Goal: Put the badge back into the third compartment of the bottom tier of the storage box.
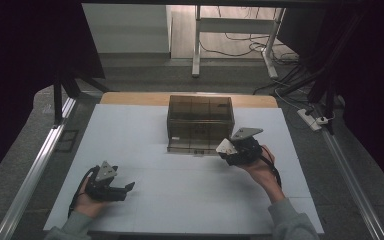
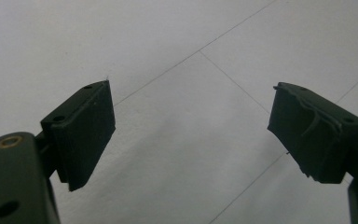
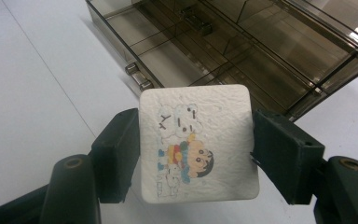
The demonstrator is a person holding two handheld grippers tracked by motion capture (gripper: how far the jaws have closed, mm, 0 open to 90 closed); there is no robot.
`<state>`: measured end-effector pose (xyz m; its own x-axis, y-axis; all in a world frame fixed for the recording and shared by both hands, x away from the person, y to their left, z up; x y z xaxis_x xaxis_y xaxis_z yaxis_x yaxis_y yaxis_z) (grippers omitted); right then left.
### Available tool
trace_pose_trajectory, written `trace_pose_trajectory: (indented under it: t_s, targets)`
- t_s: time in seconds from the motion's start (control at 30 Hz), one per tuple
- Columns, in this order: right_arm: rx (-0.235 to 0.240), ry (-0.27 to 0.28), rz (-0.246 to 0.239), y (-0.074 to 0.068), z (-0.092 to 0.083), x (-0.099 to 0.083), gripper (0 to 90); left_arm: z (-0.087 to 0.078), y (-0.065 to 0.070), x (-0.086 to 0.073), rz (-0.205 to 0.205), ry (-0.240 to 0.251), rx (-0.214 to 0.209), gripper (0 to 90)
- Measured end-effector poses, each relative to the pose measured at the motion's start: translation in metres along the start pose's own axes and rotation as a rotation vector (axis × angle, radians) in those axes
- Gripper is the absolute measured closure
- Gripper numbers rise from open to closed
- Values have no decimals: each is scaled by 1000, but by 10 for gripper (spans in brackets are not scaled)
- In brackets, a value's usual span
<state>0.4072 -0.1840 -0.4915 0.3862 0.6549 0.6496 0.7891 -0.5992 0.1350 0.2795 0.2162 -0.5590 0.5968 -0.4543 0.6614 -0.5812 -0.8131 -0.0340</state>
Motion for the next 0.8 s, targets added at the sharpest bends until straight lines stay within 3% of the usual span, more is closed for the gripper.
trace_pose_trajectory:
  t_s: [0.33, 0.8]
  targets:
    - [2, -6, 23, 3, 6, 3, 334, 1, 0, 0, 1, -2, 1, 146]
    - [-16, -55, 71, 5, 19, 8, 333, 1, 0, 0, 6, -7, 1, 146]
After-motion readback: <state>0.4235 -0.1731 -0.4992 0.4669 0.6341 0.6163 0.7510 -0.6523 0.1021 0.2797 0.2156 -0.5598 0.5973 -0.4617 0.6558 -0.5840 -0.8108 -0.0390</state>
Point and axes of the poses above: each handheld gripper's, and its own axes: z roughly forward along the jaws, x roughly out of its top, y roughly to its right, the point moved 4 cm from there along z, roughly forward along the jaws, and after that the axes turned 5 degrees about -y, right-handed, at the moved point
